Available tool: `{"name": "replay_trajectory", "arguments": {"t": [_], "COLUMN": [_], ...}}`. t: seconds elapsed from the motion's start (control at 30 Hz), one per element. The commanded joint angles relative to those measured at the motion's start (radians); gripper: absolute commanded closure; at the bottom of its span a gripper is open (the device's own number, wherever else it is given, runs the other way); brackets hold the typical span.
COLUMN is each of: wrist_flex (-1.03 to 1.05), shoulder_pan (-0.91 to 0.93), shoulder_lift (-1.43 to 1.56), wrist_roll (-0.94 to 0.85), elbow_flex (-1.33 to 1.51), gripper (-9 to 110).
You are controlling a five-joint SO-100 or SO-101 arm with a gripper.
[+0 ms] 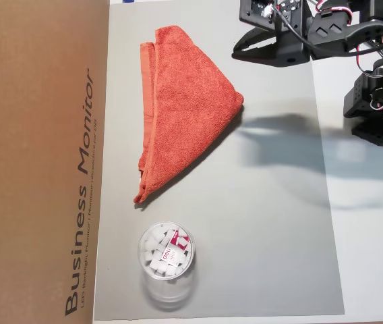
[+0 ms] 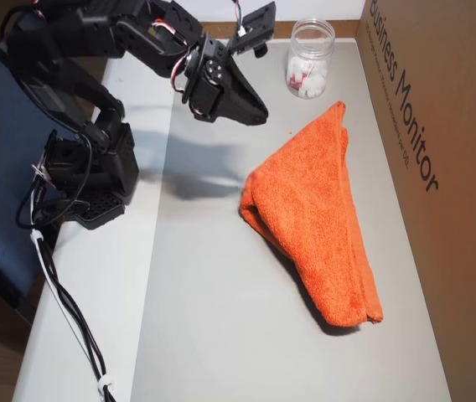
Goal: Fold the blanket.
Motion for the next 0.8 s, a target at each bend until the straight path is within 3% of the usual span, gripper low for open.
{"name": "replay_trajectory", "arguments": {"t": [0.0, 0.4, 0.77], "wrist_flex": [0.066, 0.333, 0.356], "shoulder_pan": [0.003, -0.021, -0.075], "shoulder_lift": [0.058, 0.176, 0.399], "wrist_roll": [0.009, 0.009, 0.009], "elbow_flex": [-0.005, 0.011, 0.235], "gripper": [102, 102, 102]}}
